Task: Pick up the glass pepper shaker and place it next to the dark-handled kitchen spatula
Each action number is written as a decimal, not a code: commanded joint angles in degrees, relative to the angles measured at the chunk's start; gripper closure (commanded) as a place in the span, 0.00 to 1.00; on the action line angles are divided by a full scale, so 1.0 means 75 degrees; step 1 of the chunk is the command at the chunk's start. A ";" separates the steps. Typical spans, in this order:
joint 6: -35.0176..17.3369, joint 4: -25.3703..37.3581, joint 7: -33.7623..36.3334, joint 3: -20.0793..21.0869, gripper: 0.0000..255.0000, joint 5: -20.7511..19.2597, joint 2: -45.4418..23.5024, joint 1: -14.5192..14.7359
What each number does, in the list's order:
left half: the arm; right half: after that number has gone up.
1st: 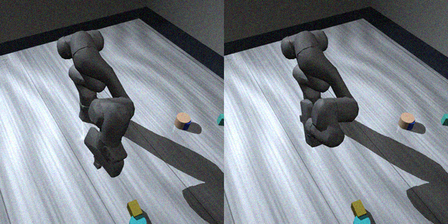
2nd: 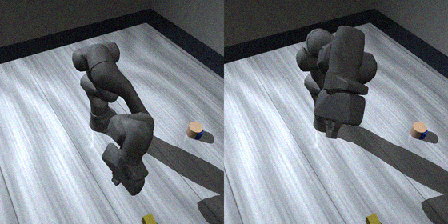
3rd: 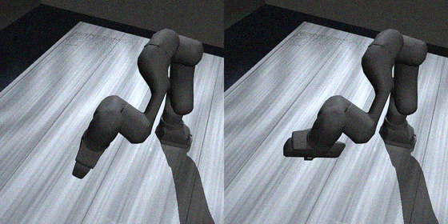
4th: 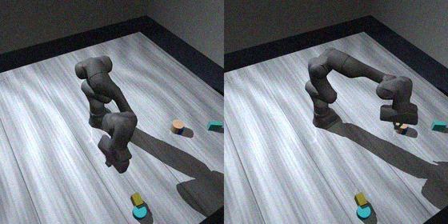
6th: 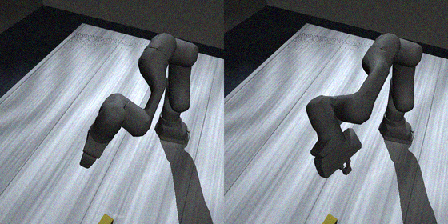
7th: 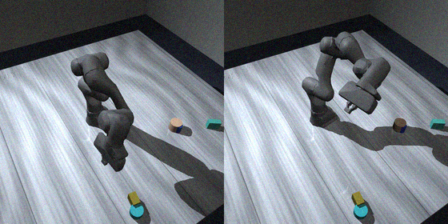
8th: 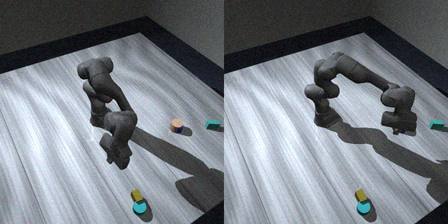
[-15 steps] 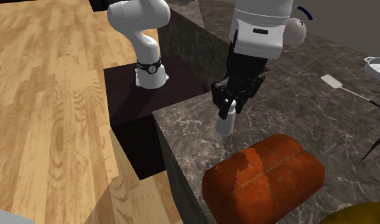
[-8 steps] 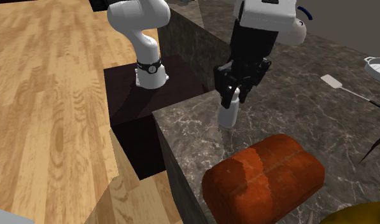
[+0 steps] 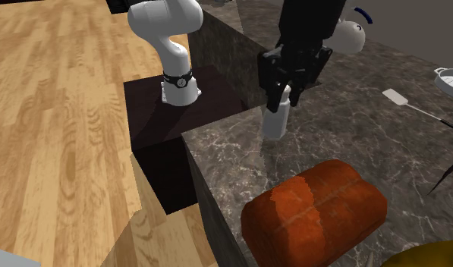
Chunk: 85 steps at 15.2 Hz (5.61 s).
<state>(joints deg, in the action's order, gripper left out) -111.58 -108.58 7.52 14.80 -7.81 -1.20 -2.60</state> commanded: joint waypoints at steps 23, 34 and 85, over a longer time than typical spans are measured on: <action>0.0672 0.0827 0.2710 0.1296 1.00 -0.0275 -0.0562 0.1409; 0.1016 0.2279 0.4830 0.1942 1.00 -0.1068 -0.2176 0.2821; 0.1978 0.5852 0.6660 0.1885 0.00 -0.2244 -0.5262 0.5350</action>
<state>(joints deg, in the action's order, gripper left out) -96.74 -64.67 57.47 28.93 -24.64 -40.68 37.53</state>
